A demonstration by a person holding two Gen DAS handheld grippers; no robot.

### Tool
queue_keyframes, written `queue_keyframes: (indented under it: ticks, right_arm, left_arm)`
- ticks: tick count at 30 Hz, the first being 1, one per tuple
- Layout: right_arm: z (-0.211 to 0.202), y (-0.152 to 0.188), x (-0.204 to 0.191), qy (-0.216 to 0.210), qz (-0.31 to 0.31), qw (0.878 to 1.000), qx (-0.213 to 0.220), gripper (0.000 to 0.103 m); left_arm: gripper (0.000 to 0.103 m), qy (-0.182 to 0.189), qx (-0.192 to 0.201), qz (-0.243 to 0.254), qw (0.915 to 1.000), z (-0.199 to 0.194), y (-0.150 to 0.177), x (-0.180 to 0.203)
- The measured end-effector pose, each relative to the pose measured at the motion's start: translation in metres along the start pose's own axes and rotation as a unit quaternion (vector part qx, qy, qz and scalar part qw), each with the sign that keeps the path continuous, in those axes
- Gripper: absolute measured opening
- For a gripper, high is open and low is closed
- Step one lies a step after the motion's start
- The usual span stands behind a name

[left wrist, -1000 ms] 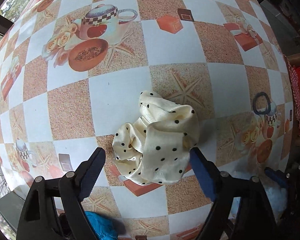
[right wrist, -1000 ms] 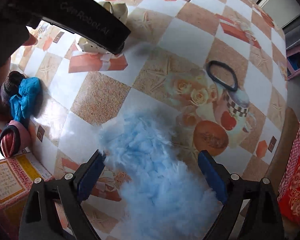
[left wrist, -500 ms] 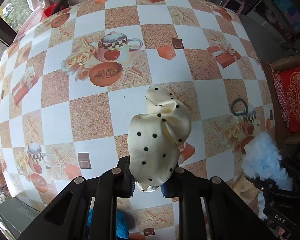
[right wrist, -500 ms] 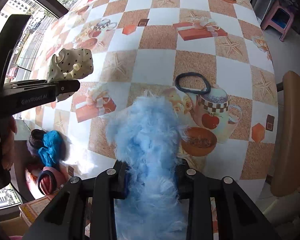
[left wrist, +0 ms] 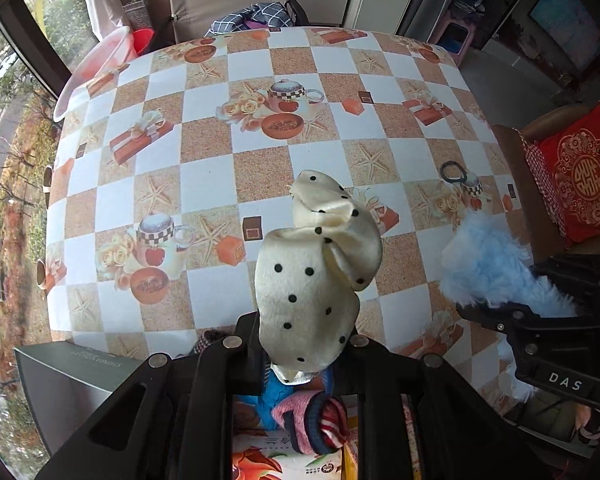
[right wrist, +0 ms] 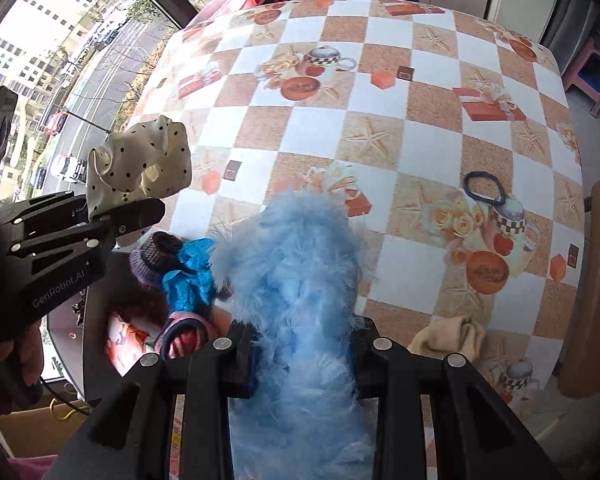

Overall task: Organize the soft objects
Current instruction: 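Carry the polka-dot scarf and fluffy boa over the white box with both tools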

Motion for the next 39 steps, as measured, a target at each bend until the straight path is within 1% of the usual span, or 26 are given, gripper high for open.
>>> queue_keyframes:
  ticks: [7, 13, 18, 23, 31, 39]
  right_arm:
    - [-0.003, -0.009, -0.059, -0.007, -0.041, 0.999, -0.003, 0.033]
    - [-0.009, -0.014, -0.105, -0.009, -0.077, 0.997, -0.003, 0.033]
    - [-0.009, -0.012, -0.143, -0.015, -0.106, 0.994, -0.01, 0.033]
    - [-0.004, -0.007, -0.177, -0.023, -0.135, 0.99, -0.021, 0.033]
    - [0.006, -0.007, -0.23, -0.038, -0.177, 0.983, -0.037, 0.033]
    - [0.018, -0.011, -0.29, -0.053, -0.233, 0.97, -0.049, 0.033]
  left_arm:
    - [0.02, 0.008, 0.008, -0.024, 0.9997, -0.03, 0.04, -0.034]
    - [0.02, 0.008, 0.025, -0.046, 0.9986, -0.056, 0.067, -0.062]
    - [0.02, 0.007, 0.031, -0.071, 0.997, -0.072, 0.089, -0.088]
    - [0.021, -0.002, 0.036, -0.104, 0.994, -0.082, 0.112, -0.116]
    - [0.02, -0.03, 0.046, -0.166, 0.9846, -0.093, 0.151, -0.168]
    - [0.02, -0.055, 0.056, -0.218, 0.9728, -0.098, 0.185, -0.213]
Point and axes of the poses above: each gripper's, at about its wrist camera, not at the fingertips, and z roughly the way its jaws point, x to its right, y to its underside, the point moved 1 cm from there along z, roughly the way its jaws point, and after that the axes turned 12 degrees about -z, right-handed, at the moved point
